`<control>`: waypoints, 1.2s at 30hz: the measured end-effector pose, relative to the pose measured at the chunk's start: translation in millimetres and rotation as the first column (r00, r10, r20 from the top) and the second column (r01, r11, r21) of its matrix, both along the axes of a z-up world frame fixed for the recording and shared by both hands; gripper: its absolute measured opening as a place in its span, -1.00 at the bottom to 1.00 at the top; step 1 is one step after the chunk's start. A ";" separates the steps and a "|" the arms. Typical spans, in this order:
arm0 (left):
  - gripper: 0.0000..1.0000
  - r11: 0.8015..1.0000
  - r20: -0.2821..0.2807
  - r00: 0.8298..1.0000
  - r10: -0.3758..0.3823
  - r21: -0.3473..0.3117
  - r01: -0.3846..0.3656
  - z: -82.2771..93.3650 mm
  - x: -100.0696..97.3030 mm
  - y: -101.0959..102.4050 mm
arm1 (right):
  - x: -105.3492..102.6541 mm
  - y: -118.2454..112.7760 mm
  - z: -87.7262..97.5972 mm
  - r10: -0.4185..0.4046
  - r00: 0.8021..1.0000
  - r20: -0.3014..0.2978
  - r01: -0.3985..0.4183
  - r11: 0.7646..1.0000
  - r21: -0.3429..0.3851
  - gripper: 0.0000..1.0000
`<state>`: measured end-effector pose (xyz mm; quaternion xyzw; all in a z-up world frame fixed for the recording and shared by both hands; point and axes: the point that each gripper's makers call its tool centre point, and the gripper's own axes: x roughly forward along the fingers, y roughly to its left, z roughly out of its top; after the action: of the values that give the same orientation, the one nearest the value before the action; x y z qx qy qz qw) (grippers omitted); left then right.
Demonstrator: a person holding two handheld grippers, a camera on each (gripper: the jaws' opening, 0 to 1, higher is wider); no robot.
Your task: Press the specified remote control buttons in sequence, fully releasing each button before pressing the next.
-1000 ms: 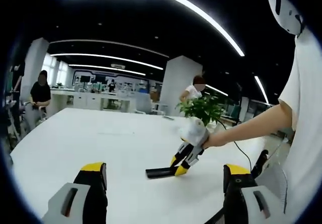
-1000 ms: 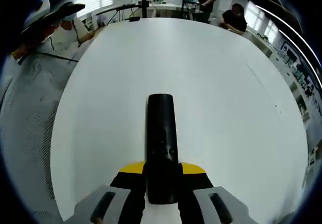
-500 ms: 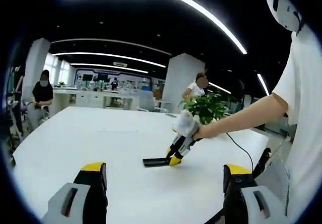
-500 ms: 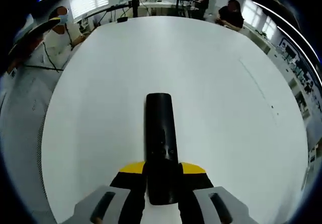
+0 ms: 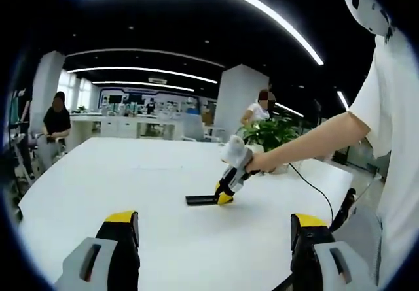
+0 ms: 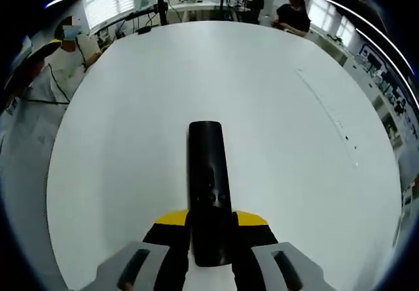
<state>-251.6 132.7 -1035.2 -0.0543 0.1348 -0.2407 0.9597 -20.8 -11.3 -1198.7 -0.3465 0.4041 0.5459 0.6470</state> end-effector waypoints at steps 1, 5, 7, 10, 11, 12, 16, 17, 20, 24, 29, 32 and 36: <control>0.98 1.000 -0.001 1.000 0.002 0.002 -0.002 -0.8 0.4 1.1 | 3.1 -0.4 -0.4 -0.003 1.000 0.001 0.003 1.000 0.001 -0.57; 0.98 1.000 -0.014 1.000 0.006 0.023 -0.006 -4.3 1.9 2.7 | 11.4 -0.5 0.2 -0.013 1.000 0.001 0.013 1.000 0.015 -0.57; 0.97 1.000 -0.017 1.000 0.009 0.020 -0.008 -4.2 3.4 2.4 | 14.2 -0.7 0.2 -0.014 1.000 0.001 0.014 1.000 0.020 -0.57; 0.97 1.000 -0.020 1.000 0.012 0.015 -0.012 -4.4 7.0 2.1 | 16.5 -0.2 0.2 -0.038 0.999 0.000 0.038 0.998 0.044 -0.56; 0.97 1.000 -0.021 1.000 0.013 0.015 -0.012 -4.4 7.9 2.1 | 16.7 0.2 0.2 -0.058 0.998 -0.006 0.058 0.997 0.059 -0.56; 0.97 1.000 -0.021 1.000 0.012 0.015 -0.012 -4.0 9.1 1.8 | 17.2 0.8 0.6 -0.088 0.996 -0.017 0.089 0.992 0.084 -0.54; 0.97 1.000 -0.017 1.000 0.007 0.013 -0.007 -1.8 12.7 0.3 | 13.5 4.7 4.1 -0.216 0.972 -0.096 0.230 0.957 0.178 -0.35; 0.96 1.000 -0.016 1.000 0.005 0.016 -0.005 -1.8 13.6 0.2 | 13.2 3.4 4.4 -0.237 0.967 -0.094 0.251 0.951 0.183 -0.29; 0.96 1.000 -0.018 1.000 0.002 0.025 -0.002 -3.6 14.1 1.0 | 12.1 -0.9 8.3 -0.295 0.953 -0.065 0.302 0.926 0.226 -0.07; 0.96 0.999 -0.025 1.000 0.001 0.046 0.001 -7.2 13.1 2.1 | 6.7 -7.4 15.0 -0.363 0.931 -0.038 0.358 0.888 0.290 0.12; 0.96 1.000 -0.021 1.000 0.008 0.028 -0.008 -5.9 12.4 3.7 | -7.6 -19.6 23.1 -0.466 0.883 -0.052 0.451 0.815 0.365 0.34; 0.96 0.999 -0.017 1.000 0.009 0.032 -0.008 -8.2 11.5 8.7 | -20.7 -25.6 30.8 -0.498 0.865 -0.062 0.475 0.775 0.417 0.41; 0.96 0.999 -0.013 1.000 0.010 0.030 -0.010 -6.0 11.1 8.2 | -40.1 -37.2 42.9 -0.565 0.823 -0.063 0.520 0.704 0.484 0.57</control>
<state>-240.5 140.8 -1041.3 -0.0422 0.1446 -0.2335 0.9606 -60.9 -48.5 -1155.9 -0.0644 0.3099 0.3977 0.8612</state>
